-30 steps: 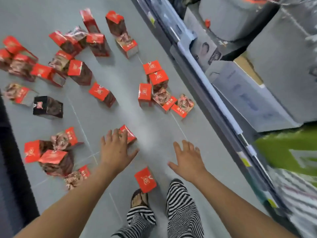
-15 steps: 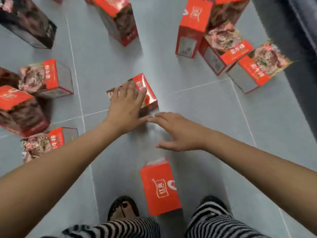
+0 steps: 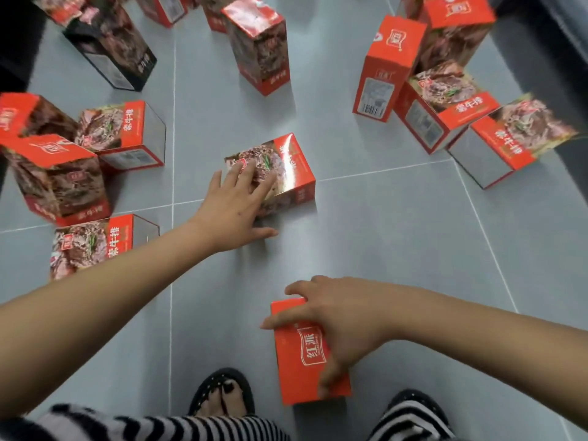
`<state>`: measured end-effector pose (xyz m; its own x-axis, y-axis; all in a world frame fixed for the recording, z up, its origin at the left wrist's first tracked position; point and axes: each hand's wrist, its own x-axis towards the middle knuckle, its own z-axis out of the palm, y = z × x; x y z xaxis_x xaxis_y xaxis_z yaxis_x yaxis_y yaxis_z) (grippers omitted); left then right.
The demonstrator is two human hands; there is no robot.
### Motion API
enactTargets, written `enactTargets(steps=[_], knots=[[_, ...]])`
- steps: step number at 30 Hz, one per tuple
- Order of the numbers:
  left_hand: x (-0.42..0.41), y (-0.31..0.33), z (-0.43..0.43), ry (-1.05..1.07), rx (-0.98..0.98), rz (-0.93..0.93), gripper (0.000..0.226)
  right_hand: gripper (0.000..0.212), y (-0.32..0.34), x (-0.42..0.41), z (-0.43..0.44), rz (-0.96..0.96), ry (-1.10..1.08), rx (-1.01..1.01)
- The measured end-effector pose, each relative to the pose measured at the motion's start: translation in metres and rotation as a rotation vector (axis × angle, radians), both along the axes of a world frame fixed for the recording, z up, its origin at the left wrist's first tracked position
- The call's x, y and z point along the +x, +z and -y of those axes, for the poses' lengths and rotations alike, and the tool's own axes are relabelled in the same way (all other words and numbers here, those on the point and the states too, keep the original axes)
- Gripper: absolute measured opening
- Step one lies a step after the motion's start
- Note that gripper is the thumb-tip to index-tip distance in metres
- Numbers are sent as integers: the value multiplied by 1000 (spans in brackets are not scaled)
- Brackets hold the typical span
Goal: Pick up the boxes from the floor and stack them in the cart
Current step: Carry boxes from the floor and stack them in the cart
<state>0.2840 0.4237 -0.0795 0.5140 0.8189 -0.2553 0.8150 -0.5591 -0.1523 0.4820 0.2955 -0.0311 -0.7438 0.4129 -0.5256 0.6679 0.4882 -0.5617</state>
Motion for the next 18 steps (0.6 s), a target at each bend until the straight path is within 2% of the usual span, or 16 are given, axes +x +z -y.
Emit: enactTargets(steps=[3, 6, 9, 14, 18], knots=[[-2, 4, 3, -48, 3, 9, 100, 100, -6, -3, 0, 11, 22, 24], [-1, 7, 2, -42, 4, 9, 101, 98, -8, 1, -6, -18, -73, 23], [3, 9, 1, -25, 2, 27, 101, 97, -10, 14, -16, -35, -263, 24], [7, 8, -3, -38, 9, 47, 101, 96, -20, 45, -38, -60, -707, 111], [9, 2, -13, -16, -3, 72, 102, 112, -27, 73, -48, -109, -924, 121]])
